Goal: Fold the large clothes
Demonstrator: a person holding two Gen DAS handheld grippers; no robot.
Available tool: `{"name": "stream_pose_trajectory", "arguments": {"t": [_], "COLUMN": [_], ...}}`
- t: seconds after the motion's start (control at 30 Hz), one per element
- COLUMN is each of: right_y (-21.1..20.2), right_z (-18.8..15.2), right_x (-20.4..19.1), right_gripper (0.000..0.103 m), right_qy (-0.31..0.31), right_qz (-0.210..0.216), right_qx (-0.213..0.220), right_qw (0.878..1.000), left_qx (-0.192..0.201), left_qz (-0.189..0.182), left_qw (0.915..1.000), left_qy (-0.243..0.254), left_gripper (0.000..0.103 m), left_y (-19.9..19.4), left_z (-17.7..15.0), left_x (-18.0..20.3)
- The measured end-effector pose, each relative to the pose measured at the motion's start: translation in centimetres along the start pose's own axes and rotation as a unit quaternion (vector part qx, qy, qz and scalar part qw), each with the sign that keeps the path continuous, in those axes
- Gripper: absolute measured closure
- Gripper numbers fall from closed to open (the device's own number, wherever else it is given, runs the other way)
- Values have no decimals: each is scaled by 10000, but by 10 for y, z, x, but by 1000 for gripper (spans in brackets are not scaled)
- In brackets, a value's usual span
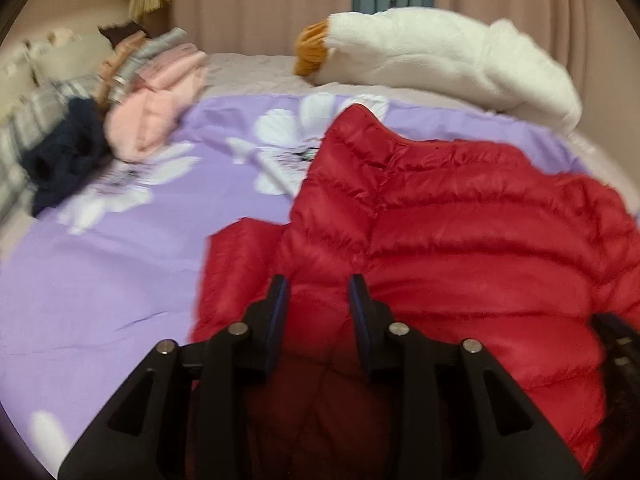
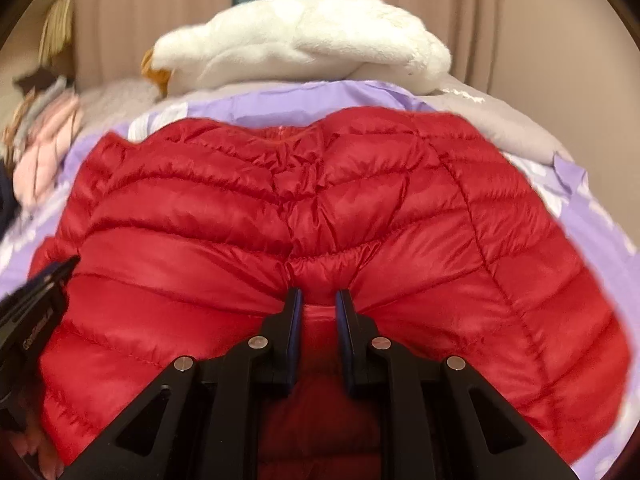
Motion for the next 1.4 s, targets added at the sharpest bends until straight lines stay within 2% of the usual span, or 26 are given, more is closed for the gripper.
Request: {"name": "stream_pose_trajectory", "arguments": {"t": [0.03,0.07,0.1,0.13,0.17,0.2,0.27,0.37,0.43,0.5,0.57,0.63,0.77,0.83,0.9,1.0,1.07,1.1,1.13,1.17,1.2,1.23,1.27,1.3,1.33,1.4], "right_y": [-13,-22,-32,-46,-55,-61,-77,-92,-92,-86,-78,-69,-59,-51,-47,-37,-26,-20,-15,-11,-8,-6,-6,-4,-2,-1], "right_z": [-2,-2,-4,-7,-10,-12,-24,-47,-62,-78,-94,-103,-102,-99,-95,-93,-92,-91,-90,-88,-87,-84,-81,-80,-78,-75], "right_x": [7,16,26,45,59,71,103,136,148,156,155,149,140,137,136,134,133,133,131,130,130,129,127,125,121,116], "right_gripper": [85,85,84,82,75,59,39,36,28,25,25,25,25,25,25,25,25,25,25,25,25,26,34,44,49,61], "right_qy": [89,278,534,978,1237,1438,1854,2261,2451,2729,2980,3074,3083,3084,3073,3230,3475,3565,3635,3696,3718,3687,3583,3443,3268,3002], "right_qz": [184,361,540,789,911,985,1047,1123,1244,1397,1764,2094,2176,2241,2383,2697,2965,3080,3245,3379,3408,3350,3196,3028,2860,2672], "right_qx": [-121,-141,-134,-107,-92,-94,-51,-71,-161,-339,-518,-693,-724,-802,-845,-862,-857,-840,-783,-706,-636,-496,-406,-382,-351,-222], "right_qw": [9997,9989,9970,9920,9881,9846,9770,9676,9613,9513,9367,9256,9232,9210,9174,9031,8854,8781,8697,8627,8611,8657,8763,8879,9001,9154], "left_qx": [-28,-53,-166,-310,-436,-602,-803,-917,-989,-982,-1073,-1250,-1391,-1547,-1630,-1693,-1772,-1851,-1860,-1799,-1681,-1619,-1523,-1359,-1221,-984], "left_qz": [54,46,-50,-238,-556,-1063,-1511,-2114,-2402,-2399,-2350,-2403,-2645,-2619,-2697,-3091,-3435,-3599,-3677,-3714,-3645,-3534,-3348,-3063,-2859,-2510], "left_qw": [10000,10000,9997,9985,9956,9872,9740,9542,9471,9466,9454,9402,9275,9241,9166,8933,8674,8502,8424,8400,8481,8588,8757,9005,9156,9338], "left_qy": [41,13,-172,-371,-615,-1025,-1481,-1906,-1885,-1919,-1988,-2067,-2246,-2314,-2459,-2788,-3132,-3367,-3474,-3523,-3460,-3336,-3127,-2772,-2551,-2352], "left_gripper": [60,51,45,45,45,44,39,29,27,27,27,27,27,29,29,29,28,28,28,28,29,31,36,41,44,49], "left_y": [-9,-19,-32,-40,-48,-60,-75,-95,-101,-104,-102,-96,-78,-67,-54,-38,-25,-13,-8,-4,-1,-2,-2,-3,-3,-4], "left_z": [-4,-7,-13,-18,-22,-28,-34,-45,-52,-59,-69,-76,-80,-80,-77,-71,-72,-74,-75,-72,-67,-63,-59,-56,-54,-55], "left_x": [-1,-3,-10,-16,-21,-31,-46,-68,-68,-66,-63,-57,-45,-43,-40,-39,-38,-38,-39,-40,-38,-37,-33,-25,-20,-12]}}
Point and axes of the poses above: each gripper's, at about its wrist camera, not at the fingertips, and y roughly the way its jaws point, x to its right, z to its top, the point moved 7 cm from there along y, roughly the way its jaws point, and after that the axes turned 7 degrees about -x, right-handed, at the moved point
